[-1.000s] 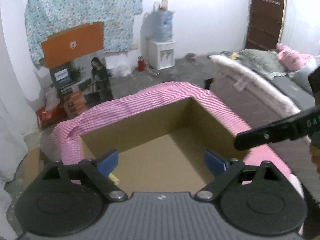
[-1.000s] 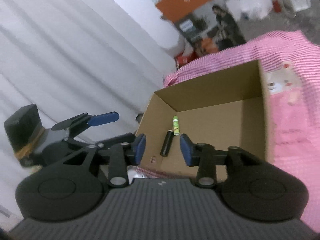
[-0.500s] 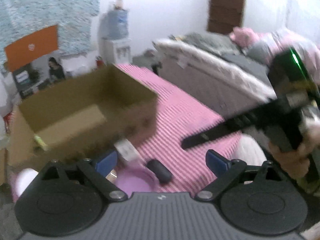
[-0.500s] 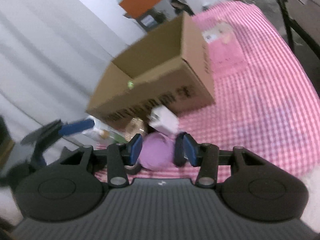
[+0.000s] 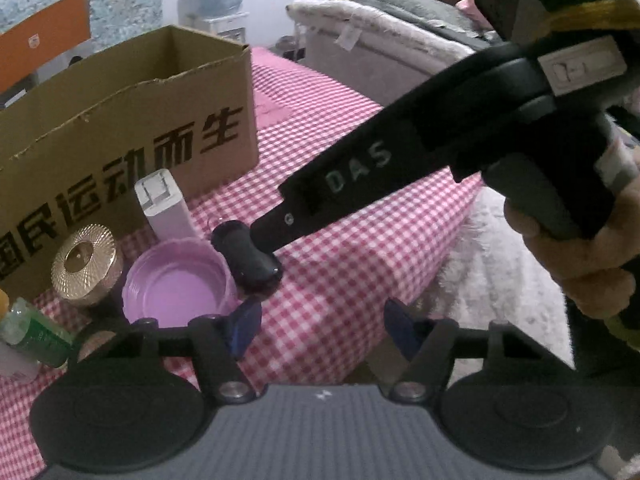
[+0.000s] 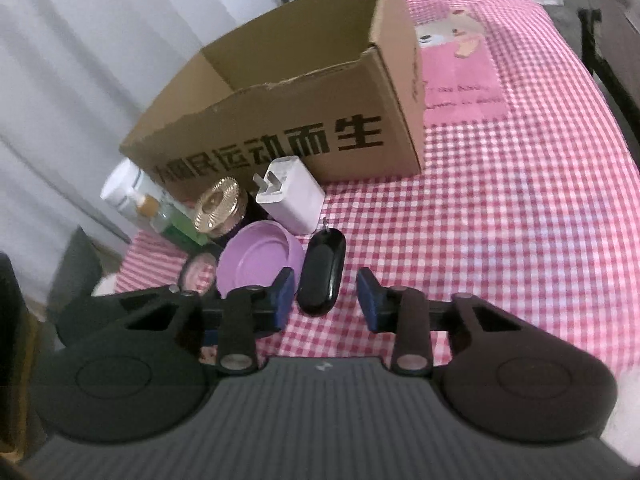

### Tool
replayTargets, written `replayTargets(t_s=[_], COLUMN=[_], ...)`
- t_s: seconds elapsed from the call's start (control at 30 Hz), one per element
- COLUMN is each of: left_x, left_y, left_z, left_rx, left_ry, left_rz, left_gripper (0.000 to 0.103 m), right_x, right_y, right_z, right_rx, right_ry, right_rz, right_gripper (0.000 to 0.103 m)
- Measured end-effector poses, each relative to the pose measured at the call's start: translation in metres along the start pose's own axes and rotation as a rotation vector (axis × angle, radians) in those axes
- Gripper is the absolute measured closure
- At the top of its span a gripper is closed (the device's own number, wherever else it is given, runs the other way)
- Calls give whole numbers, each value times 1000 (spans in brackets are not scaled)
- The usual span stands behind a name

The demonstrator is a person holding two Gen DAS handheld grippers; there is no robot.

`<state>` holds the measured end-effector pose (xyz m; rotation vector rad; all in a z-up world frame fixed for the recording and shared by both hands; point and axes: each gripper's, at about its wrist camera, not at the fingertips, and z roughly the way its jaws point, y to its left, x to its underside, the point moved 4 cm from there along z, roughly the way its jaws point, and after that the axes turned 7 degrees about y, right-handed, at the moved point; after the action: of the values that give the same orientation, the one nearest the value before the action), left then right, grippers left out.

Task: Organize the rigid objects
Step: 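Move the right tool to the black oval case and grasp it, then lift the black oval case with the right gripper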

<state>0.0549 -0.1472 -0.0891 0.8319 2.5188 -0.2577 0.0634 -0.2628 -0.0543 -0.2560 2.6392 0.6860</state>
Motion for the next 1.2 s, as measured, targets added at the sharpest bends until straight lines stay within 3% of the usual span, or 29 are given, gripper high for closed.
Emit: replayTargets(t_s=[0.23, 0.6, 0.97, 1.2], left_x=[-5, -13, -20, -18], left_y=[1, -11, -46, -29], left_z=[17, 27, 31, 23], left_rx=[-66, -35, 36, 54], left_ry=[6, -36, -41, -33], left_rz=[6, 32, 131, 67], left_gripper=[33, 28, 29, 30], right_x=[-12, -11, 13, 25], right_y=[2, -2, -31, -50], right_z=[22, 30, 2, -12], right_rx=[16, 13, 42, -16], right_ry=[50, 70, 49, 32], right_rz=[-51, -72, 44, 146], right_gripper=[79, 81, 82, 80])
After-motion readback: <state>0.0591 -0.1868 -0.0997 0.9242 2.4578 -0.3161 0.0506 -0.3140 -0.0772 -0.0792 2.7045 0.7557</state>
